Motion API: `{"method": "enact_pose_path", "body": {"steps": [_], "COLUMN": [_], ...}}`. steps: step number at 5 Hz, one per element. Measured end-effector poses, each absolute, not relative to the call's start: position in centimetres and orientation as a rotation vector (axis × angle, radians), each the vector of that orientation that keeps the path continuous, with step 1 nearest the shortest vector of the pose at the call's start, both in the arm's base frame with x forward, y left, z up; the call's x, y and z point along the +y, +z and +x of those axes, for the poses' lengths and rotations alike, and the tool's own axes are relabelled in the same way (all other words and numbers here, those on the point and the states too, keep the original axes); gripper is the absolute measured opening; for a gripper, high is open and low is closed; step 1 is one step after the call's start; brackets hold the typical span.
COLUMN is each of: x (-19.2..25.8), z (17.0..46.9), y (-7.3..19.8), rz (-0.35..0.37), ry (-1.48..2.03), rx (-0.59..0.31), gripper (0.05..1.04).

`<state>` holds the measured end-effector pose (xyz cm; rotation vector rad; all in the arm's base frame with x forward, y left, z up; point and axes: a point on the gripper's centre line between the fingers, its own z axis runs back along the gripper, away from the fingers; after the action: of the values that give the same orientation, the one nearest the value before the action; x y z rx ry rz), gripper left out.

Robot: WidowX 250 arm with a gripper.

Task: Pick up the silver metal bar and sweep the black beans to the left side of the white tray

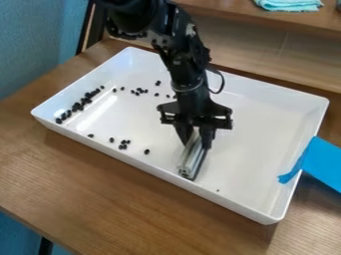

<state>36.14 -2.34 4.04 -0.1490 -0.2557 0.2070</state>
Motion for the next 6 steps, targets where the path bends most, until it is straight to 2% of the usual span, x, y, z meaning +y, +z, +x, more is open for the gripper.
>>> {"method": "enact_pose_path", "body": {"steps": [2, 3, 5, 6], "x": [-1.2, 0.0, 6.8, 8.8], "z": [36.8, 37.0, 35.1, 34.4], "y": [3.5, 3.6, 4.3, 5.3], "rz": [-0.124, -0.11, -0.094, -0.113], "ry": [0.224, 0.225, 0.221, 0.173], "rx": [-0.297, -0.27, -0.166, -0.19], "gripper": [0.381, 0.381, 0.381, 0.381]}}
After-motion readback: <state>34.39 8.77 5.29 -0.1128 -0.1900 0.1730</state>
